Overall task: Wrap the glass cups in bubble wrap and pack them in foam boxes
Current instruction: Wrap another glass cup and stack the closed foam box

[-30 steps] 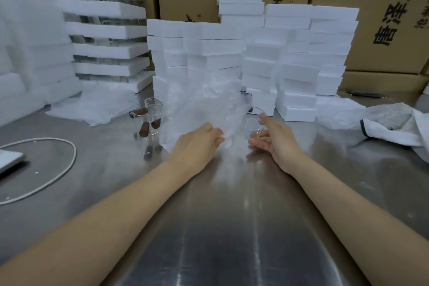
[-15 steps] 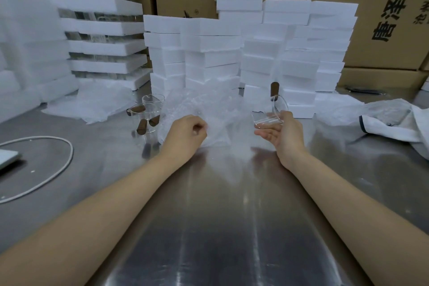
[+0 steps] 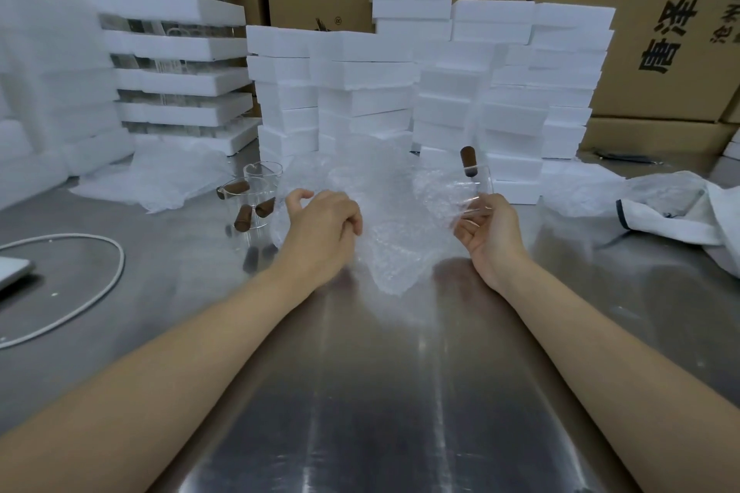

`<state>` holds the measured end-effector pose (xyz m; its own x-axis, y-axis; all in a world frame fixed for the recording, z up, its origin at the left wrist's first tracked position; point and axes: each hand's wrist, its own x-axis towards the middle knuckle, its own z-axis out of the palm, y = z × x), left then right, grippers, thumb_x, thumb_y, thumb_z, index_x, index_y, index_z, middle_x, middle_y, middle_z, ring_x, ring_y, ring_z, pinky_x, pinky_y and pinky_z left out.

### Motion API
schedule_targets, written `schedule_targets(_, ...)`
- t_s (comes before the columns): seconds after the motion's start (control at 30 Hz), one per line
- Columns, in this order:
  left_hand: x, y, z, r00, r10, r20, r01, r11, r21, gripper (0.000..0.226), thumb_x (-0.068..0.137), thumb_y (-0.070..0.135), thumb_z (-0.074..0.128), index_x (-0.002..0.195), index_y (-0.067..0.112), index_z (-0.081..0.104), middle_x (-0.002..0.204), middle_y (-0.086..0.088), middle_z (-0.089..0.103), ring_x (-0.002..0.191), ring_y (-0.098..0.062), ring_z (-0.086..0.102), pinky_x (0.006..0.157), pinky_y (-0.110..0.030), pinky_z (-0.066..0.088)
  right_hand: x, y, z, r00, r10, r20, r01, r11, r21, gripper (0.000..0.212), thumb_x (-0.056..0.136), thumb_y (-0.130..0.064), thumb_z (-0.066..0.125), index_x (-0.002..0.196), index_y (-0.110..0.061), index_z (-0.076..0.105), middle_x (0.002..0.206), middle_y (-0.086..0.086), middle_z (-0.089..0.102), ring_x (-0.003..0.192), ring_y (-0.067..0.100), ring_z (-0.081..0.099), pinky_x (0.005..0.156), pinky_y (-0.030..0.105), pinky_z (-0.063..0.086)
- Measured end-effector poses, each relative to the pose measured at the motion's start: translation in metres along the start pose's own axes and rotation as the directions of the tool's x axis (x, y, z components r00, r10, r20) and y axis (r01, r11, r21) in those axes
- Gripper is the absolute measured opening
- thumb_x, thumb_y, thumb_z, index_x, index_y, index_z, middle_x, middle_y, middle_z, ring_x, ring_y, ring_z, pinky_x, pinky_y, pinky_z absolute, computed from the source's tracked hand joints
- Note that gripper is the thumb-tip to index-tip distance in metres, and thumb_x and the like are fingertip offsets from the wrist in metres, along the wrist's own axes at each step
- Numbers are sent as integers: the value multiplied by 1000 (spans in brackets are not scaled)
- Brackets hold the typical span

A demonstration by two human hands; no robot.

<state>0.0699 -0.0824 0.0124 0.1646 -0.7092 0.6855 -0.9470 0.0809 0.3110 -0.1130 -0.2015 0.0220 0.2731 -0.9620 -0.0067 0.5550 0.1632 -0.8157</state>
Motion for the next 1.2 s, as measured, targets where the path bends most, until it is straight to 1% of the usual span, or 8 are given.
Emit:
schedule_targets(0.2, -4, 17, 5, 964, 181, 193, -153, 976, -153, 45, 78, 65, 51, 99, 26, 47, 100, 12, 42, 90, -4, 39, 84, -14, 28, 6, 3, -1, 998, -35, -45, 32, 998, -45, 27, 92, -7, 42, 67, -8, 52, 46, -3, 54, 43, 12, 57, 59, 29, 56)
schedule_targets(0.3, -7, 15, 18, 946, 138, 294, -118, 989, -84, 46, 74, 46, 67, 108, 23, 46, 105, 12, 38, 97, -8, 40, 82, -20, 28, 5, 3, -2, 995, -79, -54, 77, 996, -45, 25, 92, -6, 44, 71, -5, 57, 61, 5, 57, 47, 16, 61, 59, 28, 55)
schedule_targets(0.47, 0, -2, 9, 988, -142, 60, 152, 958, -244, 12, 88, 13, 60, 93, 17, 50, 89, 3, 55, 79, -14, 53, 73, -31, 45, 3, -9, -3, 981, 14, 195, -52, 980, 193, 17, 95, -5, 49, 79, -8, 56, 49, -3, 49, 41, 8, 50, 42, 13, 44)
schedule_targets(0.57, 3, -8, 4, 979, -193, -63, 174, 958, -226, 19, 92, 21, 62, 76, 13, 56, 85, 1, 52, 74, -3, 50, 69, -12, 37, -3, -12, -4, 884, 150, 444, -246, 955, 166, 16, 81, -10, 63, 72, -13, 50, 48, -9, 35, 36, 4, 31, 31, 13, 24)
schedule_targets(0.77, 4, -1, 4, 935, -343, -91, 278, 866, -415, 18, 81, 21, 75, 92, 20, 61, 64, 6, 53, 57, 1, 48, 60, -12, 41, -18, -19, -10, 577, 455, 679, -232, 888, -398, 32, 50, -35, 93, 55, -19, 65, 44, -10, 35, 31, 2, 34, 37, 19, 14)
schedule_targets(0.9, 2, 8, 1, 923, -366, -123, 248, 806, -538, 26, 81, 18, 76, 100, 23, 59, 75, 7, 61, 68, -2, 58, 68, -11, 47, -20, -16, -6, 615, 546, 569, -231, 814, -532, 15, 64, -14, 79, 57, -14, 65, 42, -8, 34, 33, -1, 26, 29, 11, 18)
schedule_targets(1.0, 1, 17, -2, 938, -289, -193, 153, 842, -518, 7, 88, 13, 68, 92, 17, 66, 78, 3, 67, 72, -8, 62, 71, -17, 49, -18, -12, -2, 659, 581, 478, -188, 742, -643, 34, 87, -6, 49, 58, -18, 62, 41, -8, 26, 30, 0, 21, 36, 17, 11)
schedule_targets(1.2, -4, 30, -2, 956, -83, -282, -44, 908, -417, 10, 82, 3, 65, 80, 3, 75, 63, -6, 63, 56, -13, 50, 57, -29, 45, -17, -4, 4, 736, 514, 441, -255, 814, -522, 9, 79, -20, 54, 78, -11, 57, 39, -8, 23, 28, 4, 20, 34, 19, 15)
